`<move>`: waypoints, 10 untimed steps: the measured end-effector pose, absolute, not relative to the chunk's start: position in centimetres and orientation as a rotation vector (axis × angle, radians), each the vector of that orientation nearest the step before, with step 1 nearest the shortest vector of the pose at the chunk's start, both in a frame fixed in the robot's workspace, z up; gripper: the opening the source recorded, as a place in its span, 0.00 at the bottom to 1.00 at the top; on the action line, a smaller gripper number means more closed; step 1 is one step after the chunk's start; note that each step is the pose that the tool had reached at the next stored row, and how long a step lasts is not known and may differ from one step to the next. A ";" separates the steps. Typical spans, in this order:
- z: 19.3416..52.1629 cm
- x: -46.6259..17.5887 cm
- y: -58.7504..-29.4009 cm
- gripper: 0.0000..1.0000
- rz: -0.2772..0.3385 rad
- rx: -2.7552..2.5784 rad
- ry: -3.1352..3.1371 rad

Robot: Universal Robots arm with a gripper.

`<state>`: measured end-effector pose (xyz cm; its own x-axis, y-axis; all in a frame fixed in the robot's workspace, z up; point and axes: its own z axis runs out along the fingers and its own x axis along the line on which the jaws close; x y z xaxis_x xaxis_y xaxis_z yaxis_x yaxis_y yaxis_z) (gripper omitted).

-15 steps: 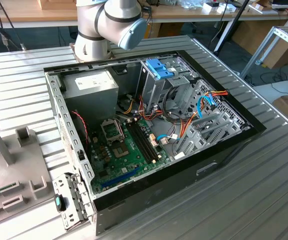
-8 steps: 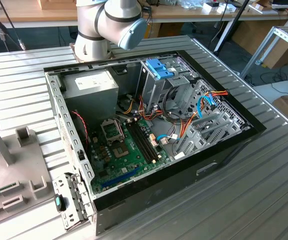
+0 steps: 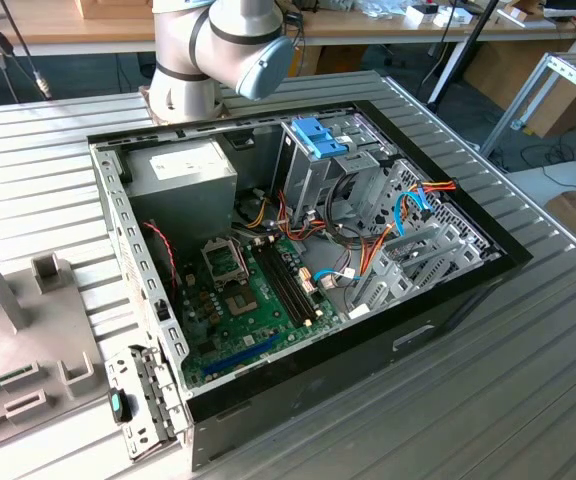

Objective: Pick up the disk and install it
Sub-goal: 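Pick up the disk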

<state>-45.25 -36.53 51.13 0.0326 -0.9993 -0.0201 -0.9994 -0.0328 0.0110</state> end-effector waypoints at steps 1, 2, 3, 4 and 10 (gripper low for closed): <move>51.7 -45.2 -36.5 0.36 0.035 -2.253 2.181; 52.1 -45.2 -36.5 0.36 0.035 -2.253 2.181; 52.5 -45.2 -36.5 0.36 0.035 -2.253 2.181; 52.5 -45.2 -36.5 0.36 0.035 -2.253 2.181; 52.5 -44.3 -36.5 0.36 0.035 -2.253 2.181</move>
<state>-44.31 -36.49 52.51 0.0325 -0.9993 -0.0200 -0.9994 -0.0328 0.0112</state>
